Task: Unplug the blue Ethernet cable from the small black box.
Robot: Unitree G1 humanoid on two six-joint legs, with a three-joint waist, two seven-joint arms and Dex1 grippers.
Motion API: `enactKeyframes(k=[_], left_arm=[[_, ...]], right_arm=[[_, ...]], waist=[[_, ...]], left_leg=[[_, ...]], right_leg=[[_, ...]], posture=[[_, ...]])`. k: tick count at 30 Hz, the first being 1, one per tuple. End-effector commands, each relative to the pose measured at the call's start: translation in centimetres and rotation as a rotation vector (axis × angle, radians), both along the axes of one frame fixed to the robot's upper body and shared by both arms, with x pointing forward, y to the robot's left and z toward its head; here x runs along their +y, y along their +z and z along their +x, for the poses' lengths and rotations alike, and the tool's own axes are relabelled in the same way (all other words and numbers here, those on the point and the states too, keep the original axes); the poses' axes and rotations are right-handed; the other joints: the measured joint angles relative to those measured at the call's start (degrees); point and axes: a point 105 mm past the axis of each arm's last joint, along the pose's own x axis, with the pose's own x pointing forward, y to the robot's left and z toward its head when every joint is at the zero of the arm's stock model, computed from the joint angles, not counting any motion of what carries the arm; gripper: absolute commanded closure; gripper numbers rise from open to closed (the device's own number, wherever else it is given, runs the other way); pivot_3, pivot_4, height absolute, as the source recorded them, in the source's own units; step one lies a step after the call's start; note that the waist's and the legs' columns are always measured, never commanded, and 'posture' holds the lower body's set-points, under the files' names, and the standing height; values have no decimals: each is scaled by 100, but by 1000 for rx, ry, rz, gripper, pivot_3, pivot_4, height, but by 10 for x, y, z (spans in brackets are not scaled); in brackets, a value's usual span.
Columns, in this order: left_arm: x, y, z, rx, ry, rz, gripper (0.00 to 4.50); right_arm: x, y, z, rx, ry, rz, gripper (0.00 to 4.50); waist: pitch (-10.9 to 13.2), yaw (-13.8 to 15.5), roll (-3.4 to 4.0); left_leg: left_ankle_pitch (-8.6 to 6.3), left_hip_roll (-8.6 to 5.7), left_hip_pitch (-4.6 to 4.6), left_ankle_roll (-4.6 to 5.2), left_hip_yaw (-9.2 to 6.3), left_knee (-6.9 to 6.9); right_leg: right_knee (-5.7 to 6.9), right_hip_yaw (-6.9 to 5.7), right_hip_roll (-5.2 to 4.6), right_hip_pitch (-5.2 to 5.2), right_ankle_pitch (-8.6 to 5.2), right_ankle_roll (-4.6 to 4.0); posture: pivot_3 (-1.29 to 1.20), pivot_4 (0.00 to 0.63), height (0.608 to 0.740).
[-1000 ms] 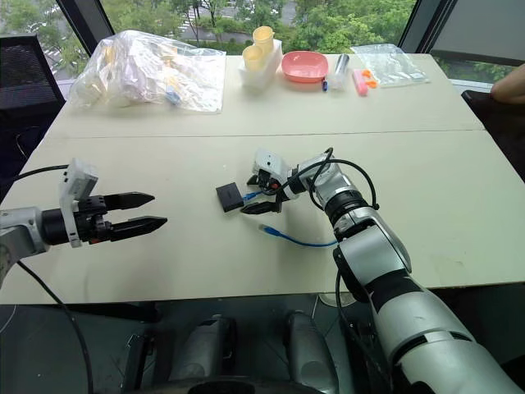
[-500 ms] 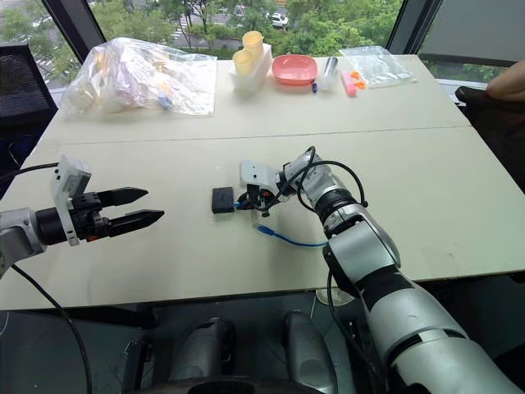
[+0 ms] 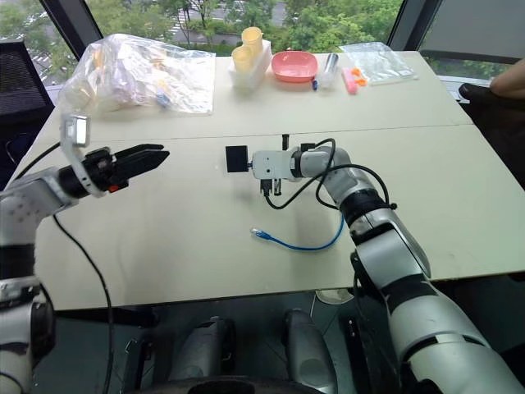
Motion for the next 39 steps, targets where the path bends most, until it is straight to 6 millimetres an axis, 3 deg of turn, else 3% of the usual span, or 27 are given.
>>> enactKeyframes(k=[1,4,8,12,16,26,29,37,39], left_arm=[[-9,-5,26,-25,-18,97,0],[-23,-14,44,-16,-39,147,0],[-39,-6,52,-41,-99,126,0],[-54,3,51,-58,-174,91,0],[-63,-1,47,-71,-243,138,0],[-68,6,44,-87,-288,100,0],[-72,6,43,-80,-303,85,814],[-74,5,39,-64,-347,67,3589],[-74,3,38,-60,-351,73,3973]], right_arm=[[14,42,-11,-193,59,79,4454],[16,52,-21,-230,74,76,4454],[22,57,-32,-239,83,84,4454],[27,59,-38,-234,85,94,4454],[27,55,-41,-217,78,79,4454],[24,51,-43,-185,59,86,4454],[27,51,-45,-185,72,83,4500],[32,56,-49,-193,89,94,4500],[33,58,-50,-203,92,95,4500]], waist=[[1,10,-1],[1,-23,-1],[2,-47,-4],[3,-30,-4],[3,-25,-4],[3,-28,-5],[3,-25,-5],[3,-30,-5],[3,-30,-5]], left_leg=[[0,1,-2,0,-5,-1],[0,0,-1,0,0,3],[0,1,-1,2,2,6],[0,2,-1,2,-2,4],[0,2,-2,2,-1,6],[0,2,-3,3,-3,6],[0,2,-3,2,-3,6],[0,2,-2,3,-3,7],[0,2,-2,3,-4,7]], right_leg=[[0,-2,6,-2,0,-1],[0,2,4,0,0,-1],[-3,5,6,1,-2,0],[0,3,8,0,-3,0],[-2,4,5,1,-3,1],[0,4,6,0,-3,1],[-1,4,6,0,-4,1],[1,4,7,0,-4,2],[2,3,7,0,-4,2]], posture=[[0,150,740],[0,150,740],[0,150,740],[0,150,740],[0,150,740],[0,150,740],[0,150,740],[0,150,740],[0,150,740]])
